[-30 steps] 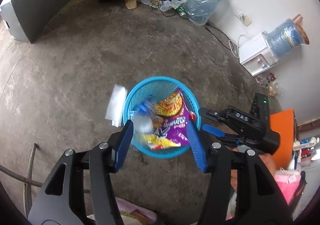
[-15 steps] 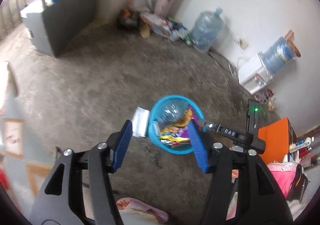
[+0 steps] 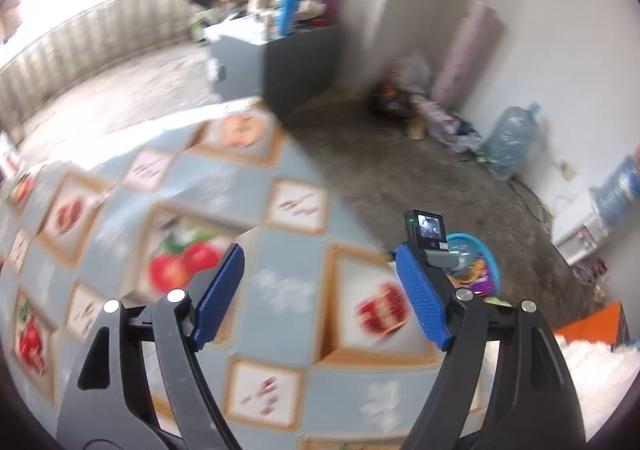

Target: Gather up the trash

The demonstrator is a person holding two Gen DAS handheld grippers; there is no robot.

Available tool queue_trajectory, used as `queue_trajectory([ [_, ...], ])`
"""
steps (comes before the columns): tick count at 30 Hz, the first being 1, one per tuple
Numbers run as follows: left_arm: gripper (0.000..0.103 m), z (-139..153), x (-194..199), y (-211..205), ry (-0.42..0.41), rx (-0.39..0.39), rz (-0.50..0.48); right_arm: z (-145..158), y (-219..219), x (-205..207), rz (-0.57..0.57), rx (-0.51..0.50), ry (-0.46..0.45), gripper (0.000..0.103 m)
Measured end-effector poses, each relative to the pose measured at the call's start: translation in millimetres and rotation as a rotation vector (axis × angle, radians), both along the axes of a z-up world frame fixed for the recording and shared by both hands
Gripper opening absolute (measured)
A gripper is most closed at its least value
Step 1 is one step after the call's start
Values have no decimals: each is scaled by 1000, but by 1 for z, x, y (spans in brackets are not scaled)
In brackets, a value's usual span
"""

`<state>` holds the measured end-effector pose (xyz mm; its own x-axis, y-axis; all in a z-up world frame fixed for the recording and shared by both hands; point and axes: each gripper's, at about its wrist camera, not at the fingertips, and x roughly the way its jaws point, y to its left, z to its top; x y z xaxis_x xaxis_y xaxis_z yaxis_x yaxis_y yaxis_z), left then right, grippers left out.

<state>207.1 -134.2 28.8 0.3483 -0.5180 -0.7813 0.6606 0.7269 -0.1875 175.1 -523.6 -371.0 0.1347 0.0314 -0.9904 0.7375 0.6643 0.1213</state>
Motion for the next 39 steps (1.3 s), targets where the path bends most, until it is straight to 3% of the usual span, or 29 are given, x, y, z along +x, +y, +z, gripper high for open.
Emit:
queue_trajectory([
  [6,74,-9,15,51,40,63,125,-103,-33,17,-136,-47,223,71],
  [10,74,-14,23,65,58,82,181,-140,-50,7,-217,-48,291,75],
  [19,74,-29,28,71,86,122,225,-187,-78,-17,-368,1,341,75],
  [25,74,-30,28,74,82,128,235,-206,-83,-35,-493,127,302,75],
  [26,74,-30,29,75,83,130,237,-209,-84,-40,-521,144,304,68],
  [30,74,-30,27,77,77,135,240,-212,-87,-57,-628,186,248,59],
  [32,74,-30,26,78,73,138,239,-208,-88,-58,-628,170,243,38],
  [33,74,-30,26,78,72,139,239,-206,-89,-58,-625,168,243,34],
  [36,74,-30,25,79,72,132,237,-203,-92,-62,-626,167,253,8],
  [39,74,-29,23,80,69,126,237,-194,-91,-60,-598,169,226,3],
])
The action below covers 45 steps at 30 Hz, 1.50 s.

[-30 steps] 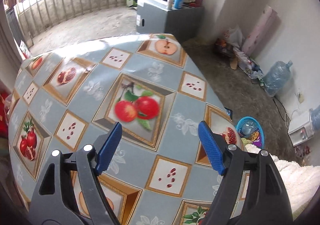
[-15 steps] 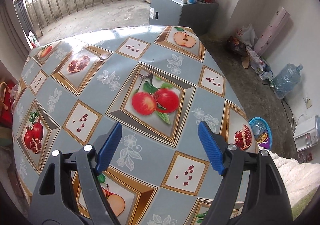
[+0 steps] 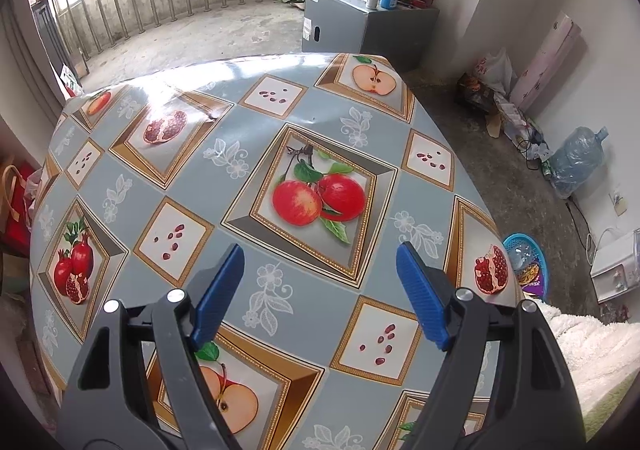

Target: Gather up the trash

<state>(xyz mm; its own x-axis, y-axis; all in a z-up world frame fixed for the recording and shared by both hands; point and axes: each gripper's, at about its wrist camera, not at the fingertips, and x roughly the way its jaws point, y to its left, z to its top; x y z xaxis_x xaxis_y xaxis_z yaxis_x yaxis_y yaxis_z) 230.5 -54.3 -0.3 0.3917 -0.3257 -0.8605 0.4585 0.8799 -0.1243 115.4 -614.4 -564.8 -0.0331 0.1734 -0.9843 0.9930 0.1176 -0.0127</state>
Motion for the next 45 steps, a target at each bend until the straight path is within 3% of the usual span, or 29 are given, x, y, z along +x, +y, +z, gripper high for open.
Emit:
queue_trajectory([
  [6,74,3,-3,-4,-14,-39,-18,63,33,21,227,-103,-165,2],
  [11,74,4,-5,-10,-27,-77,-41,164,74,6,347,-183,-404,2],
  [15,74,6,-7,-11,-37,-92,-56,258,91,-49,382,-314,-552,2],
  [20,74,7,-11,-9,-35,-124,-59,327,86,-128,272,-477,-552,2],
  [22,74,9,-14,-8,-39,-143,-67,333,78,-158,197,-496,-523,2],
  [25,74,14,-22,-6,-47,-169,-76,322,47,-197,70,-440,-497,2],
  [30,74,22,-37,4,-66,-207,-83,281,24,-228,-39,-317,-453,3],
  [33,74,25,-46,12,-72,-215,-72,262,12,-234,-75,-231,-451,3],
  [37,74,30,-57,22,-88,-232,-63,264,6,-230,-34,-233,-490,4],
  [39,74,32,-63,26,-97,-245,-63,271,6,-224,-36,-227,-552,17],
  [41,74,32,-67,31,-99,-259,-61,280,6,-221,-43,-243,-577,54],
  [45,74,34,-77,42,-103,-282,-51,301,14,-221,-33,-307,-572,58],
])
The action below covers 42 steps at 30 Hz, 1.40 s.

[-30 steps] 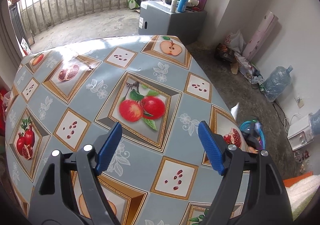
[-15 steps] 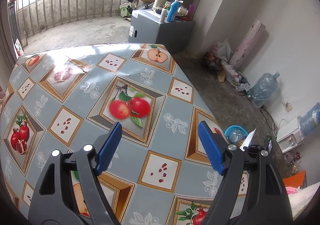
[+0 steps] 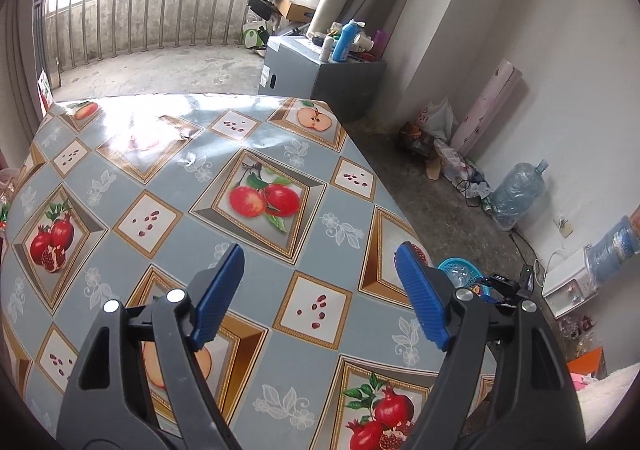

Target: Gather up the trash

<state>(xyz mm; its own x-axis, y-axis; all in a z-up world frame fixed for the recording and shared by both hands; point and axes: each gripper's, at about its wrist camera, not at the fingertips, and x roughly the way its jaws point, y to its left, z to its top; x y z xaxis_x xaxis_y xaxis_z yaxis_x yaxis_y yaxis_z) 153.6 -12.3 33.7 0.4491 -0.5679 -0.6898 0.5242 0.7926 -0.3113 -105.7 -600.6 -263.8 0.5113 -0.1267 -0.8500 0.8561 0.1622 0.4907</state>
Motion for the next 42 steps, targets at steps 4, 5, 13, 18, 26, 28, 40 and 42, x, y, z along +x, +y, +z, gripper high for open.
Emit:
queue_trajectory([
  [4,74,2,-11,14,5,-37,23,28,8,-16,-15,-16,-40,59],
  [5,74,3,-14,17,6,-46,30,37,12,-18,-10,-32,-49,59],
  [13,90,13,-49,30,-48,-56,164,180,105,1,238,-397,-54,75],
  [18,93,27,-68,32,-72,-25,316,267,202,24,471,-654,-99,93],
  [26,94,30,-115,34,-216,124,406,305,325,42,745,-715,-140,97],
  [28,94,24,-124,36,-212,150,409,300,354,45,794,-712,-106,97],
  [40,94,-34,-162,29,-27,324,341,280,422,34,876,-891,72,97],
  [42,94,-39,-166,23,-16,351,317,278,415,30,868,-867,80,97],
])
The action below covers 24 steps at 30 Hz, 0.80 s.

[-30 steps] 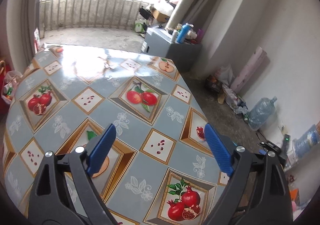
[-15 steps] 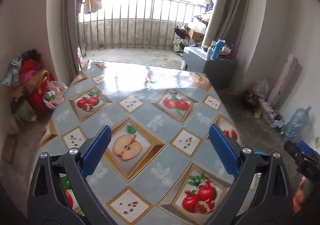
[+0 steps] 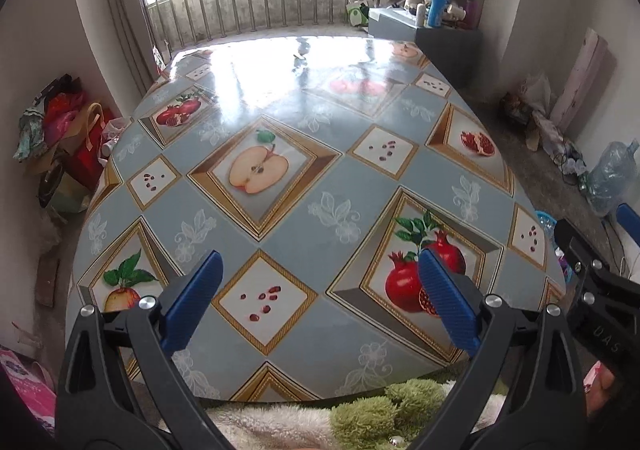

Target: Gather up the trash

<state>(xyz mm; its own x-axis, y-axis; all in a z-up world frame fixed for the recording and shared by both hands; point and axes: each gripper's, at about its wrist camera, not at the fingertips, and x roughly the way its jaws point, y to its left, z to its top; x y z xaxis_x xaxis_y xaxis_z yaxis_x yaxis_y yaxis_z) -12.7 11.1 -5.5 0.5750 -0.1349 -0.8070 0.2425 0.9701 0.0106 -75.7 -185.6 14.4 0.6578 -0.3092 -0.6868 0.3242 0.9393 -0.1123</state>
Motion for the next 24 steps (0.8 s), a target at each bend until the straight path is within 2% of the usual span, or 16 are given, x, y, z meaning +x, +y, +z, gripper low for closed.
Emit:
queue_trajectory([
  [6,94,-5,-5,-16,17,61,-40,-10,-27,-10,-73,57,33,97],
  [11,94,-8,-5,-20,30,75,-49,-21,-34,-13,-90,29,74,97],
  [24,94,-7,-4,-27,35,78,-64,-21,-46,-19,-120,12,104,97],
])
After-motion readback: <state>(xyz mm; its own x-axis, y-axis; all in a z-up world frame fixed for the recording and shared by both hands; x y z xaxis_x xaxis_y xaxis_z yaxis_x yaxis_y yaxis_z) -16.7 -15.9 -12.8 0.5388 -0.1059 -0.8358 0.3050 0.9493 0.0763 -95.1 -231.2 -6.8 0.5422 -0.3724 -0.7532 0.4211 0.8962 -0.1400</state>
